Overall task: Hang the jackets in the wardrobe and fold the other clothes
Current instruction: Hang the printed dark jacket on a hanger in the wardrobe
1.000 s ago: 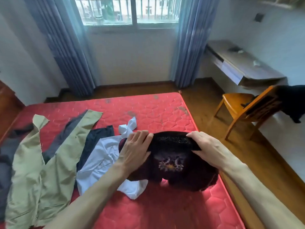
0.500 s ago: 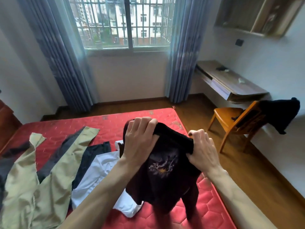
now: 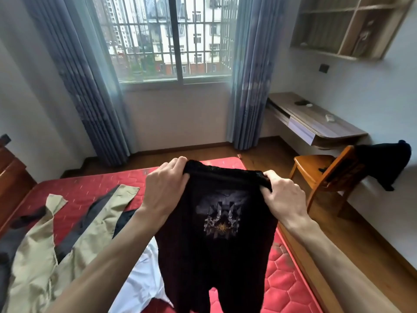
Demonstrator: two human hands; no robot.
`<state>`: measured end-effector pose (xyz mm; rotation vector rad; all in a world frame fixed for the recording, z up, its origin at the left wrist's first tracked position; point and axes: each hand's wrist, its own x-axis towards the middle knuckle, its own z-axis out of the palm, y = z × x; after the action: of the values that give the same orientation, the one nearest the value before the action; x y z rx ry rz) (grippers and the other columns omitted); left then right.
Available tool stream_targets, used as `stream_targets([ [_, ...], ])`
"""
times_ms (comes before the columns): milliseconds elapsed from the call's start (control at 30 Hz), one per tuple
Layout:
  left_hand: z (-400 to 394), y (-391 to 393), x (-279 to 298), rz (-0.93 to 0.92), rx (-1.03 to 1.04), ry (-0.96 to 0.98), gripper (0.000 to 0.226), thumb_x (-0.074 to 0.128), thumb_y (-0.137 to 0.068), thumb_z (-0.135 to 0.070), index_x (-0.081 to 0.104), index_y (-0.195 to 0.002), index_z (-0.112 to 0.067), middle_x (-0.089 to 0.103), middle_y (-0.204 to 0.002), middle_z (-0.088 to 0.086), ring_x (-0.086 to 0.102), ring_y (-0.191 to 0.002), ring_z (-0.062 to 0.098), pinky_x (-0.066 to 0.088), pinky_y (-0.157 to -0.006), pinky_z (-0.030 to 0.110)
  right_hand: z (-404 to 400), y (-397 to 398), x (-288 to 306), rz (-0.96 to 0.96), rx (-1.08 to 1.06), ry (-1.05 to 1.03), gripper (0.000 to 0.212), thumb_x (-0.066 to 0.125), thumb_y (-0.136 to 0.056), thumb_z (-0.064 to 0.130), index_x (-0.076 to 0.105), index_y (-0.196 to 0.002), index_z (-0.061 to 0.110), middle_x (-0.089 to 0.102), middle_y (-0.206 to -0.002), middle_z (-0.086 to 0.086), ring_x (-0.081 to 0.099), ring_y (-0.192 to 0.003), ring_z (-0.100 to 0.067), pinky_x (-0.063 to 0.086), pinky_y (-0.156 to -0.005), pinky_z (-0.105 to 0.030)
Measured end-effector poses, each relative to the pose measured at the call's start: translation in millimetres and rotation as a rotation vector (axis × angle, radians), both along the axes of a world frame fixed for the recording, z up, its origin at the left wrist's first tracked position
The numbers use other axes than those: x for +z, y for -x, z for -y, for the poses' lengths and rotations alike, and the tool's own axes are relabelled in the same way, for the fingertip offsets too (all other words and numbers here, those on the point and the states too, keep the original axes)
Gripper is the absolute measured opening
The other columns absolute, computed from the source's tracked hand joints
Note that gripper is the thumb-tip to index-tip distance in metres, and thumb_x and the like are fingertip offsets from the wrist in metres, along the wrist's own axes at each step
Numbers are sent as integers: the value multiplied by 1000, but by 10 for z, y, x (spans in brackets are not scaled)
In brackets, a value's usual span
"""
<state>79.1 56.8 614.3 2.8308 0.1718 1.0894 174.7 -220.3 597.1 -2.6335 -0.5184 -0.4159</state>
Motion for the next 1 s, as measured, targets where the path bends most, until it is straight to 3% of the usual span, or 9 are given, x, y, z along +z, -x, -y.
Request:
stream_targets([
  [167, 108, -1, -112, -47, -38, 93, 6, 59, -93, -5, 57, -99, -7, 66, -88, 7, 63, -77, 34, 48, -68, 43, 50, 63, -75, -413, 88, -263, 20, 67, -93, 31, 54, -108, 26, 67, -97, 3, 67, -89, -24, 53, -77, -40],
  [267, 194, -23, -207, -27, -37, 190, 10, 58, -92, -3, 53, -99, -9, 64, -87, 4, 61, -81, 31, 45, -82, 44, 196, 28, -148, -332, 83, -103, 28, 73, -86, 34, 51, -103, 26, 59, -98, 9, 62, -86, -15, 51, -70, -36],
  [433, 411, -102, -318, -82, -173, 297, 20, 58, -94, -5, 47, -107, -16, 58, -75, -4, 53, -66, 23, 40, -75, 38, 331, -73, -257, -291, 70, 215, 15, 61, -99, 25, 51, -110, 22, 72, -102, -6, 72, -96, -36, 51, -72, -39],
  [567, 244, -169, -334, -264, -298, 383, 26, 66, -95, -15, 51, -112, -27, 66, -76, -4, 61, -65, 17, 41, -60, 25, 492, -185, -284, -426, 168, 16, 15, 63, -98, 16, 59, -112, 21, 75, -100, -6, 72, -95, -30, 57, -82, -44],
  [700, 66, -176, -275, -342, -345, 185, 26, 77, -89, -34, 54, -99, -27, 61, -72, -12, 56, -63, 14, 38, -60, 25, 646, -279, -168, -705, 292, -295, 22, 64, -98, 14, 54, -112, 28, 75, -87, -13, 70, -69, -19, 55, -62, -38],
  [767, 43, -150, -250, -330, -353, 68, 33, 76, -90, -47, 52, -94, -25, 58, -67, -13, 49, -57, 11, 32, -56, 22, 649, -311, -118, -659, 267, -337, 22, 66, -96, 18, 53, -109, 32, 75, -84, -8, 71, -66, -16, 55, -57, -31],
  [833, 24, -116, -228, -308, -356, -20, 36, 70, -93, -53, 51, -94, -22, 61, -67, -10, 52, -55, 15, 31, -56, 27, 619, -327, -70, -436, 201, -242, 26, 69, -92, 21, 51, -108, 34, 73, -81, 0, 70, -68, -16, 54, -59, -32],
  [900, 26, -67, -220, -259, -346, -73, 33, 65, -96, -51, 51, -96, -22, 62, -66, -8, 58, -54, 19, 32, -56, 28, 587, -308, -20, -205, 154, -135, 30, 71, -89, 23, 49, -107, 32, 71, -81, 3, 68, -69, -18, 49, -60, -34],
  [1000, 91, -28, -223, -197, -310, -51, 23, 68, -98, -37, 56, -109, -20, 67, -70, -5, 67, -59, 25, 34, -56, 29, 572, -274, 99, -99, 134, -121, 24, 73, -89, 27, 54, -104, 30, 71, -83, 3, 69, -74, -25, 54, -67, -39],
])
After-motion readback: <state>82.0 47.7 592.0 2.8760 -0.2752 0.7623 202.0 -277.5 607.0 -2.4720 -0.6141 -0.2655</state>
